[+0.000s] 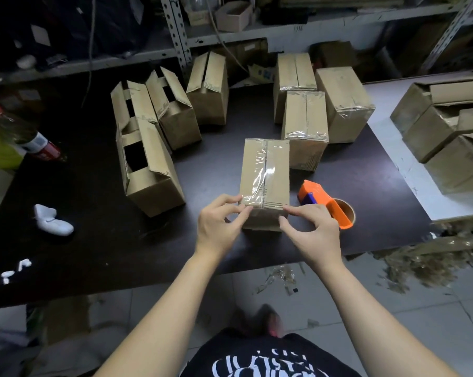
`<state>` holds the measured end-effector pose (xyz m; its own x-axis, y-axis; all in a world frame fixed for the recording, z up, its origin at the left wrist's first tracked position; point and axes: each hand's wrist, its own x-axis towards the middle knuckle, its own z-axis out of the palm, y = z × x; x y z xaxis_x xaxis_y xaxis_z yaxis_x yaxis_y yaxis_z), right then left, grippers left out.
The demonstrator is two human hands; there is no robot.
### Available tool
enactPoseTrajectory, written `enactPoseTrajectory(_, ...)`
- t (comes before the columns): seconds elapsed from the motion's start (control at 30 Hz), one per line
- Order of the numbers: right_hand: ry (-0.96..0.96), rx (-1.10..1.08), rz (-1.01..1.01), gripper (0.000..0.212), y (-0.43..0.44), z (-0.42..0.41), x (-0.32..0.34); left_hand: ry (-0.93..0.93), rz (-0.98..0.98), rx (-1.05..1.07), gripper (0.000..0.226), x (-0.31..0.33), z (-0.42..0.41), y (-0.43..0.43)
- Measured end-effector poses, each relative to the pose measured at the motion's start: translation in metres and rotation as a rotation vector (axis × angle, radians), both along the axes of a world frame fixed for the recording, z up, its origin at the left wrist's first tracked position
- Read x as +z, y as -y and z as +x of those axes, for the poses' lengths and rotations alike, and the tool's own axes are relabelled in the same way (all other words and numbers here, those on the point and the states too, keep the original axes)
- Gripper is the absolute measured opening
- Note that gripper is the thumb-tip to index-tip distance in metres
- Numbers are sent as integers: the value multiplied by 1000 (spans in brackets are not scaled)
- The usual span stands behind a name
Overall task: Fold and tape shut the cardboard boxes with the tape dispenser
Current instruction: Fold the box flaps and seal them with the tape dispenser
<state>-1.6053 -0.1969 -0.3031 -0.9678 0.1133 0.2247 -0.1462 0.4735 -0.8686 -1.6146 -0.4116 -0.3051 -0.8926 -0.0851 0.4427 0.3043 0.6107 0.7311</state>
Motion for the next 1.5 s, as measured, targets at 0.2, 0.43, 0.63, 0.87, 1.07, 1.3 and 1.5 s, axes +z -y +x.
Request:
enactPoseTrajectory(0.2,91,-41,-207,11,8,-6,0,15,4,12,15,-1,-3,2)
enactPoseTrajectory(0.43,-69,64,73,21,11,-13,-4,91,-1,21,17,2,-7,13)
enactPoseTrajectory(0.63,-78,55,93,15,2,-14,-3,119,-70,12,28,11,-6,-2)
enactPoseTrajectory(0.87,-92,23,103,24,6,-23,-7,-32,-186,79,52,-3,-15,-12)
enactPoseTrajectory(1.07,-177,118,190,22,-5,-28,-11,-25,-220,21,42,-4,-18,-4)
enactPoseTrajectory(1.3,20,135,8,31,-13,-27,-5,59,-59,40,25,-5,-13,-2)
enactPoseTrajectory(1.5,111,46,-90,25,-1,-33,-8,273,241,195,61,0,-11,-4)
